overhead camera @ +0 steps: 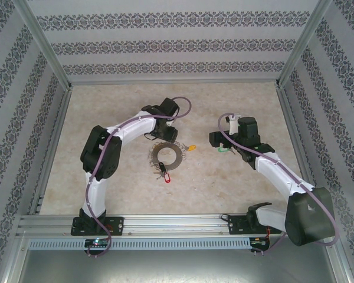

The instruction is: Put the keys on the keyring

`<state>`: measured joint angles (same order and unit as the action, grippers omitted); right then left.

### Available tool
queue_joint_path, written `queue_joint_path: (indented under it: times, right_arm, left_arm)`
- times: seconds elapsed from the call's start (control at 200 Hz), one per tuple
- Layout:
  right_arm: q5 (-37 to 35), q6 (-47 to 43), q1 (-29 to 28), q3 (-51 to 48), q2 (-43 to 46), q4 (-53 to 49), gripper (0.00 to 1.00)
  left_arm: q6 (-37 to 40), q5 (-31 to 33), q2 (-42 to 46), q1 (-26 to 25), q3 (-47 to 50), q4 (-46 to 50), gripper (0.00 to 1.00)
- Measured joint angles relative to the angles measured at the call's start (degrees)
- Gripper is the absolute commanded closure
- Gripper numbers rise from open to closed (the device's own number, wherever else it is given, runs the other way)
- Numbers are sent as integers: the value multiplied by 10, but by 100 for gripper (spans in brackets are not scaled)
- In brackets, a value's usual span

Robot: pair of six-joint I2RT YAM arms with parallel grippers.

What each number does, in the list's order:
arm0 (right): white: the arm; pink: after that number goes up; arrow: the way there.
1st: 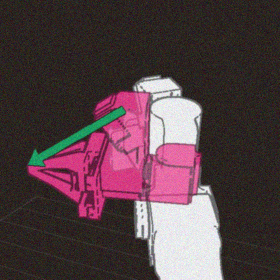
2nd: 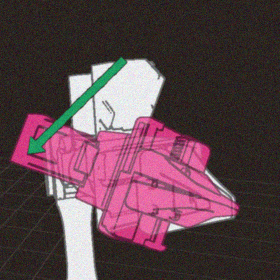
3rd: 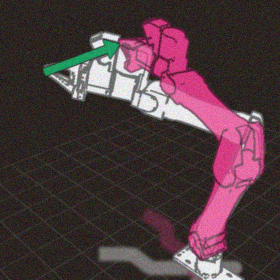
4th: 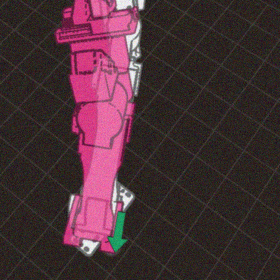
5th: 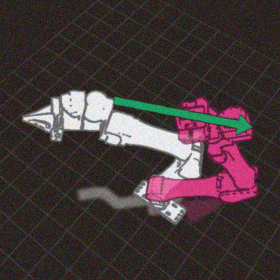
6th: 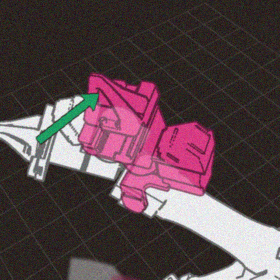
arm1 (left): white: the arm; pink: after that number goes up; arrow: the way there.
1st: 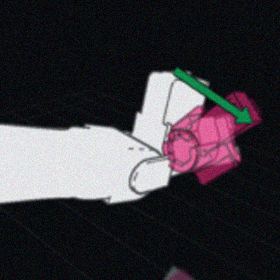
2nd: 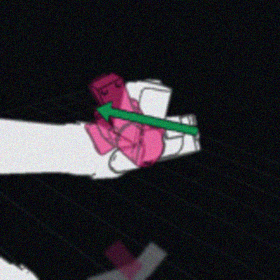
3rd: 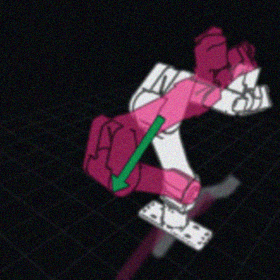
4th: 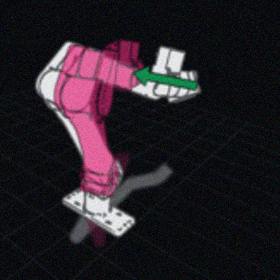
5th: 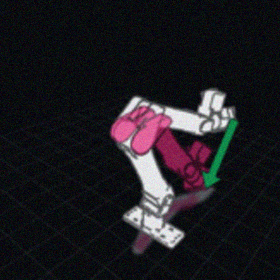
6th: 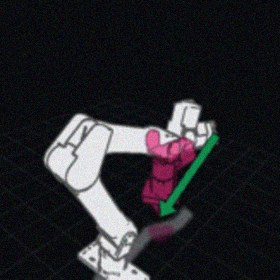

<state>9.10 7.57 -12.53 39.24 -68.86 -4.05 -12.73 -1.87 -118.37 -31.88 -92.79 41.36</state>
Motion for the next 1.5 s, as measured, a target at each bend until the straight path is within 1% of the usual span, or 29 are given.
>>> queue_joint_path:
  times: [0.07, 0.275, 0.535, 0.714, 0.944, 1.244, 1.499]
  right_arm:
    - [0, 0, 0, 0, 0, 1, 2]
    - [0, -2, 0, 0, 0, 2, 2]
    - [0, -5, 1, 0, 13, 2, 2]
    - [-2, -8, 8, 0, 20, 1, 2]
    - [-3, -17, 16, 0, 31, 0, 2]
    - [-5, -19, 27, 0, 50, 0, 2]
    - [-6, -21, 33, 0, 51, -1, 2]
  left_arm:
    - [-2, 11, -11, 0, -10, 6, 50]
    - [-2, 28, -38, -2, -40, 17, 52]
    - [-2, 41, -48, -10, -41, 24, 56]
    - [-2, 50, -49, -12, -41, 31, 60]
    - [-2, 54, -54, -12, -41, 35, 60]
    - [-2, 56, -69, -22, -57, 44, 56]
    - [-2, 68, -77, -27, -60, 47, 60]
